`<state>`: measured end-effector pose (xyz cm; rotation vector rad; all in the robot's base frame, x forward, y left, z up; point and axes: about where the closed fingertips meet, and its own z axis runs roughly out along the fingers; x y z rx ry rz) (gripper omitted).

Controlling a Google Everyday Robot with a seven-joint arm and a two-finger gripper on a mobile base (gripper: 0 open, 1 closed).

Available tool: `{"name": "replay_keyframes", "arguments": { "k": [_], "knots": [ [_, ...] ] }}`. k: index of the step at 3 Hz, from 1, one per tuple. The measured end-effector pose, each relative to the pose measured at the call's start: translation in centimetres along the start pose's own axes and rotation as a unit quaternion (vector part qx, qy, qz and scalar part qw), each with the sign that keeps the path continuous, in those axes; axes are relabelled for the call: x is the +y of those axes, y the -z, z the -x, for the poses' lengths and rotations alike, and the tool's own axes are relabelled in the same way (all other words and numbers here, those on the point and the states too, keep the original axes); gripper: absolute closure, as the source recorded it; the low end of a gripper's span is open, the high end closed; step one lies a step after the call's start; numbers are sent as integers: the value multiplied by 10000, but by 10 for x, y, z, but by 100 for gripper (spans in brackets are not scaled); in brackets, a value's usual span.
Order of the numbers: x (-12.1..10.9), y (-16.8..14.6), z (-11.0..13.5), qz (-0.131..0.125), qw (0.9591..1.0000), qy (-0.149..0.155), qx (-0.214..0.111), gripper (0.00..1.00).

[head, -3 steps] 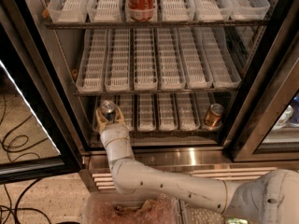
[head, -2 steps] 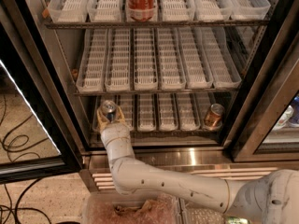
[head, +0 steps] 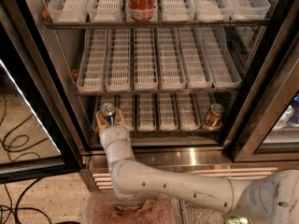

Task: Pick redbull can from bottom shelf of fridge

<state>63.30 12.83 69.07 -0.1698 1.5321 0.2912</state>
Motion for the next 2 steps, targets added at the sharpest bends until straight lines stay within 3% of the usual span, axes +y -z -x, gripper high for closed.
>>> {"name": "replay_keyframes", "arguments": {
  "k": [1, 2],
  "knots": [
    [-4, 37, 4, -354, 9988, 154, 290, 100],
    [-2, 37, 3, -331, 9989, 130, 299, 100]
  ]
}}
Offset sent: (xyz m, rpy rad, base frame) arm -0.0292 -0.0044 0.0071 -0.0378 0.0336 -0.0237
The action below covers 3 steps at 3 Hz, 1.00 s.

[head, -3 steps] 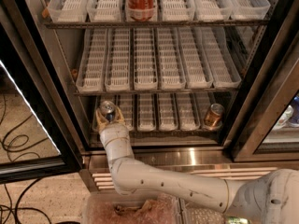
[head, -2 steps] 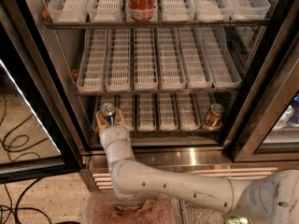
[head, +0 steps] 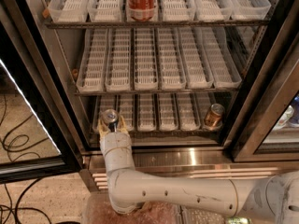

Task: Pick redbull can from bottom shelf of fridge

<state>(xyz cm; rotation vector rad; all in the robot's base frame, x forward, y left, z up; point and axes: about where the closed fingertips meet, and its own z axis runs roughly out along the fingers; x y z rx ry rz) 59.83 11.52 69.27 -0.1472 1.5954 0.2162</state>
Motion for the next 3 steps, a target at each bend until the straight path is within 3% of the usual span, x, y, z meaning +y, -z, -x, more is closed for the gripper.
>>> {"name": "replay_keyframes", "arguments": {
  "k": [3],
  "knots": [
    [-33, 54, -12, -620, 9975, -244, 238, 100]
  ]
}}
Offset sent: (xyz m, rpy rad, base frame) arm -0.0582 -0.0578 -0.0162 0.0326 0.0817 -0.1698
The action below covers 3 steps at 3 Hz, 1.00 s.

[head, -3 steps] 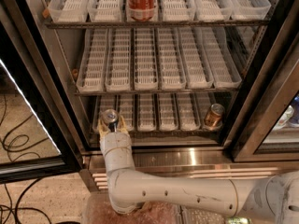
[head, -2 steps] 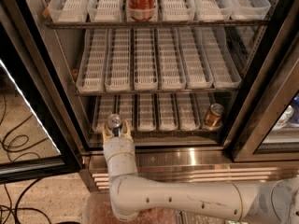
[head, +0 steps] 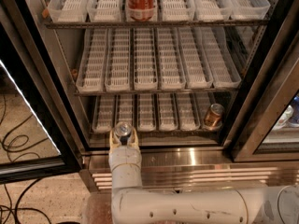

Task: Pick redbull can from bottom shelf of fridge

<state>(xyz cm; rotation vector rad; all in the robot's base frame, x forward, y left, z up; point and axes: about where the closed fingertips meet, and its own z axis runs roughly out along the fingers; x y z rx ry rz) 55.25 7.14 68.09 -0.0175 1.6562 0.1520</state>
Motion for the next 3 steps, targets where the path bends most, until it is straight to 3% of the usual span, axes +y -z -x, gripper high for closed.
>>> {"name": "replay_keyframes", "arguments": {
  "k": [1, 3],
  "knots": [
    [-8, 11, -1, -96, 9999, -77, 25, 100],
    [-6, 20, 1, 40, 9997, -250, 29, 100]
  ]
}}
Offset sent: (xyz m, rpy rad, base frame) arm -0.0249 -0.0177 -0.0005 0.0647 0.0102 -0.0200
